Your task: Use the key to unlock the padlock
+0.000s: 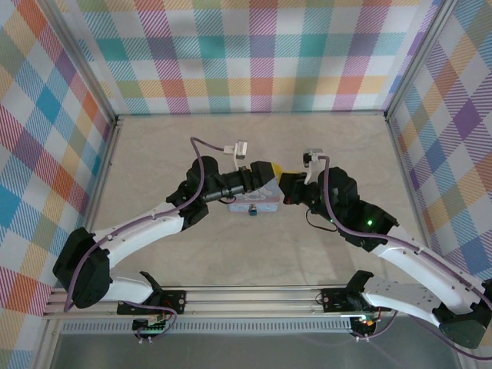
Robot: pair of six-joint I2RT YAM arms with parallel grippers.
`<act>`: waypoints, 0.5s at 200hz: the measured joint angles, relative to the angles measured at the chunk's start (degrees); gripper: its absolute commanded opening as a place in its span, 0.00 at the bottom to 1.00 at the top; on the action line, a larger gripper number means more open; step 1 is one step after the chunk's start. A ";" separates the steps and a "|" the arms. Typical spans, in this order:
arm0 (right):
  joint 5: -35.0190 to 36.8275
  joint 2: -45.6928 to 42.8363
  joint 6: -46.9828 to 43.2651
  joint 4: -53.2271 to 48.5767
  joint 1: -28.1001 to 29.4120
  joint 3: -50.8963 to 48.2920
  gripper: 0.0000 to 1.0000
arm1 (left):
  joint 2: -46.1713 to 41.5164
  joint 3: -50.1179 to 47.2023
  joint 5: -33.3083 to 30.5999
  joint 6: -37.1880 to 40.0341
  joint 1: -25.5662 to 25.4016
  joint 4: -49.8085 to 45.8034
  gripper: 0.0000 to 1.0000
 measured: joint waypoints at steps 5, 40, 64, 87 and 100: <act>-0.68 0.00 0.13 0.13 -0.04 0.00 0.01 | 0.00 -0.33 0.42 -0.13 0.00 1.18 0.82; -5.42 0.00 1.70 1.75 -0.92 0.00 0.02 | -0.13 -1.42 3.23 -1.44 0.00 8.70 0.69; -7.50 0.00 2.73 2.78 -1.60 0.00 0.02 | -0.92 -1.60 4.94 -1.73 0.00 11.54 0.60; -8.72 0.00 2.99 3.17 -1.90 0.22 0.02 | -1.97 -2.27 5.64 -1.73 0.02 12.31 0.52; -9.35 0.00 3.15 3.23 -2.03 0.63 0.02 | -2.54 -2.75 5.77 -1.46 0.02 12.22 0.49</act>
